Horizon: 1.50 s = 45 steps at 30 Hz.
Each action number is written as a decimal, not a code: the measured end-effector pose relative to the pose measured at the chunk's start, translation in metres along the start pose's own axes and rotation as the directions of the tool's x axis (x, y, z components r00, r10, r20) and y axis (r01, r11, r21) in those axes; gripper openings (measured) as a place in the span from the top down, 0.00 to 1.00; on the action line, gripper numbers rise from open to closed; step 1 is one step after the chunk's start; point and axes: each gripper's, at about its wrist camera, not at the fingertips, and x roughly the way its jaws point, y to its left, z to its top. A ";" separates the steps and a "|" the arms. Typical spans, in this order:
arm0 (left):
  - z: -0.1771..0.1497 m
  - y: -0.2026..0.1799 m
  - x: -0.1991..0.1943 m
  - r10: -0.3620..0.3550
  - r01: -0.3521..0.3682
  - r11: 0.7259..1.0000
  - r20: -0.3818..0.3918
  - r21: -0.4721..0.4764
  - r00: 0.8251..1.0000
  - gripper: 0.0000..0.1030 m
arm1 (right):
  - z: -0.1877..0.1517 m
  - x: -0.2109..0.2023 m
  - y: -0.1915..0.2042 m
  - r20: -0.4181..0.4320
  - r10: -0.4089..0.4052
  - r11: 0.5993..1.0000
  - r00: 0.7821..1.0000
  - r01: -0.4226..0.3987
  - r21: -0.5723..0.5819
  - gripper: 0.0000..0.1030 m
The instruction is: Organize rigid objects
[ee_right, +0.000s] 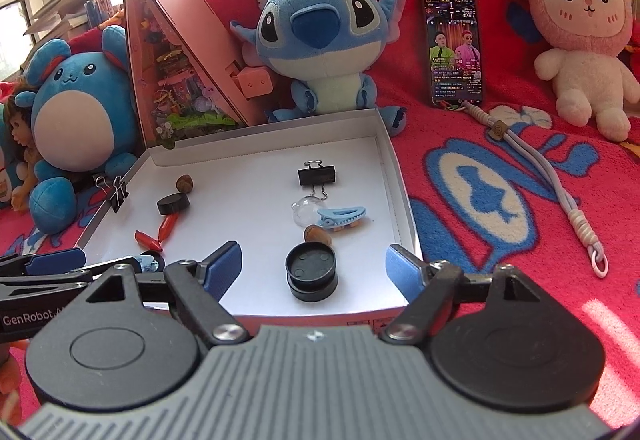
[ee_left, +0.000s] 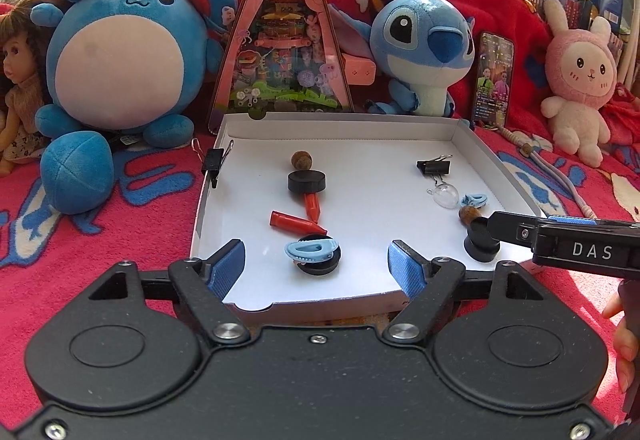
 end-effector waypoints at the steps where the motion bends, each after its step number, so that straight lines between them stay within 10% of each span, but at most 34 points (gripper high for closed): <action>1: -0.002 0.000 -0.005 -0.002 0.002 1.000 0.006 0.000 1.000 0.24 | -0.001 -0.003 -0.001 0.007 -0.004 1.000 1.000 0.004 0.002 0.13; 26: -0.083 0.000 -0.022 0.102 -0.104 0.993 0.056 0.046 0.993 0.22 | -0.080 -0.025 0.008 0.032 -0.116 0.988 0.993 0.118 -0.095 0.00; 45: -0.083 0.008 -0.013 0.123 -0.123 0.992 0.016 -0.003 0.992 0.00 | -0.082 -0.018 0.017 0.009 -0.150 0.979 0.989 0.150 -0.142 0.00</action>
